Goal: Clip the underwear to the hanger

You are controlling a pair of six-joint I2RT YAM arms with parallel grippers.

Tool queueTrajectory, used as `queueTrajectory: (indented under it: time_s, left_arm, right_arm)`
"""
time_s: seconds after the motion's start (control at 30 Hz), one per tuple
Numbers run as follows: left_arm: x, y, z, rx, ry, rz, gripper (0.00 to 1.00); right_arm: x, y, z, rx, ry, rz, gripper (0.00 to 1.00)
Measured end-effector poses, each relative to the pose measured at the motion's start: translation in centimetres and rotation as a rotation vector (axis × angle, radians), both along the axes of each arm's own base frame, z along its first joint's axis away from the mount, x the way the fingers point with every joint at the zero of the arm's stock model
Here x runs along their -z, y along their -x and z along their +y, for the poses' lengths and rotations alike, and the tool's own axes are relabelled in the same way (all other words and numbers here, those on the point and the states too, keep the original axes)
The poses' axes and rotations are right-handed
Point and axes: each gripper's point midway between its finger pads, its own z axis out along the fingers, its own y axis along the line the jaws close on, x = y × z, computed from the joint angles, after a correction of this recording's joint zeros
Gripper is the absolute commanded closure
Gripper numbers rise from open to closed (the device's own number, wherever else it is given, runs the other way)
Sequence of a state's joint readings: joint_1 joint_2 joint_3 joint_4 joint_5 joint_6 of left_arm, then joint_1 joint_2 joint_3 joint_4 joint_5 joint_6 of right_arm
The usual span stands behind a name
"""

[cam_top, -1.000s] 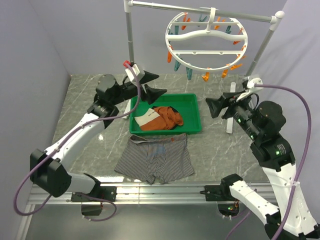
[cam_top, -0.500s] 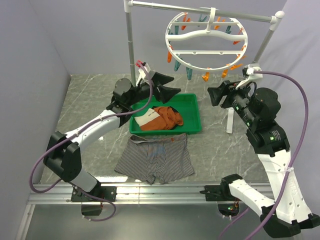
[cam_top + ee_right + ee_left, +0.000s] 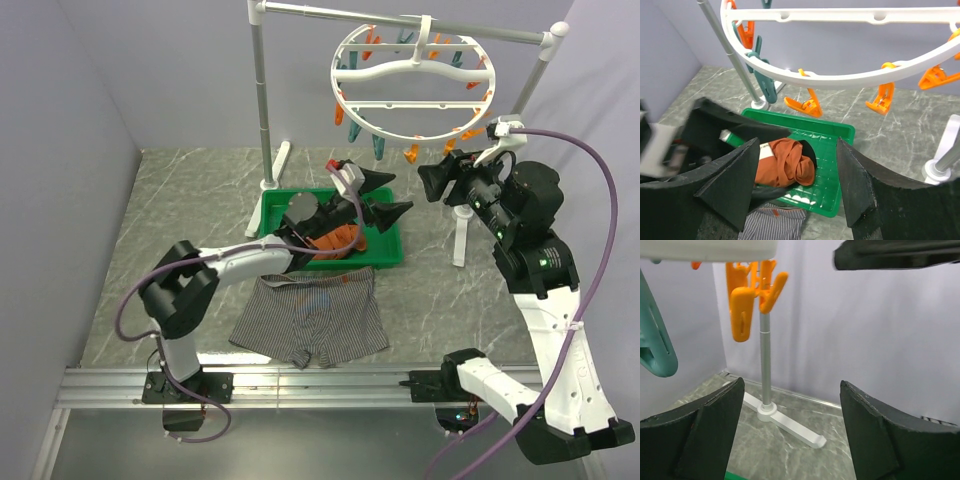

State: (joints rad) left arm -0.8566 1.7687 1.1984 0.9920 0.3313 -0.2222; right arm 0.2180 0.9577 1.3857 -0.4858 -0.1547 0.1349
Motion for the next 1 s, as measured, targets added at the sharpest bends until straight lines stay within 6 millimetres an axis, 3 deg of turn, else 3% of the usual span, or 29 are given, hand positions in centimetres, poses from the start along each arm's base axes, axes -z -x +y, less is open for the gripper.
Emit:
queueTrajectory:
  time_s: [0.13, 0.23, 0.4, 0.5, 0.63, 0.77, 0.87, 1.0]
  left_arm:
    - [0.6, -2.2, -1.3, -0.053, 0.029, 0.01, 0.16]
    - [0.0, -3.7, -1.9, -0.09, 0.069, 0.001, 0.17]
    - [-0.9, -4.6, -1.6, -0.13, 0.105, -0.027, 0.18]
    - [-0.2, -4.6, -0.1, -0.127, 0.091, -0.01, 0.19]
    - [1.1, -5.4, 4.6, -0.158, 0.042, 0.024, 0.2]
    - [-0.1, -6.5, 8.7, -0.207, 0.043, 0.002, 0.21]
    - [-1.1, -6.5, 9.6, -0.206, 0.052, -0.024, 0.22]
    - [-1.3, -6.4, 9.1, -0.175, 0.041, -0.038, 0.23]
  right_arm:
    - [0.2, 0.0, 0.4, -0.03, -0.005, 0.008, 0.3]
    - [0.4, -0.2, 0.7, -0.044, -0.006, 0.018, 0.3]
    - [0.4, -0.6, 1.2, -0.073, -0.004, 0.031, 0.31]
    - [0.2, -0.6, 1.7, -0.102, -0.007, 0.03, 0.31]
    - [0.3, -0.5, 2.3, -0.144, -0.01, 0.034, 0.32]
    - [0.1, -0.4, 2.9, -0.176, -0.015, 0.025, 0.33]
    - [-0.1, -0.6, 3.2, -0.194, -0.018, 0.016, 0.34]
    - [-0.2, -1.0, 4.0, -0.211, -0.021, 0.01, 0.34]
